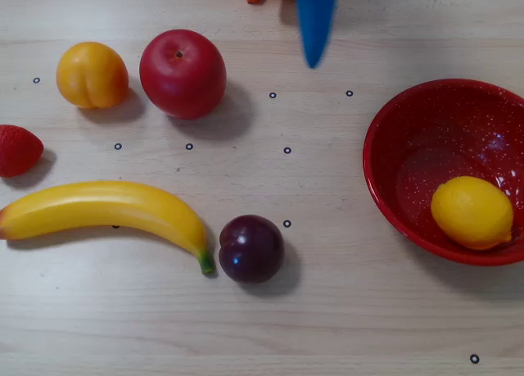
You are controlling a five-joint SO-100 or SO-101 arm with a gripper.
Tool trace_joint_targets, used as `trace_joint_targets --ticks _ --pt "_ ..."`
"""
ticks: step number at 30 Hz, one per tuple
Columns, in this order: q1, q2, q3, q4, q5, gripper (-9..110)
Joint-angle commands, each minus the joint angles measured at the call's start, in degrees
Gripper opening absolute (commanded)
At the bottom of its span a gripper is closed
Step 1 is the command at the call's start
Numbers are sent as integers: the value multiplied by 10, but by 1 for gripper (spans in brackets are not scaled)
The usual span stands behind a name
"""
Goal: Put the lemon in the red bowl.
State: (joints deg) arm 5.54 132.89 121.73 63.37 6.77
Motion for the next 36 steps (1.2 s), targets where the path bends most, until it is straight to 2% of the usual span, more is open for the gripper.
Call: trace_joint_targets --ticks 1,9,21,26,36 --pt "-47 69 17 -16 14 0" --pt "-99 278 250 -95 29 0" --pt "-76 439 506 -218 -8 0" --pt "-58 478 570 -248 -19 0" --pt "-37 508 570 -180 -74 0"
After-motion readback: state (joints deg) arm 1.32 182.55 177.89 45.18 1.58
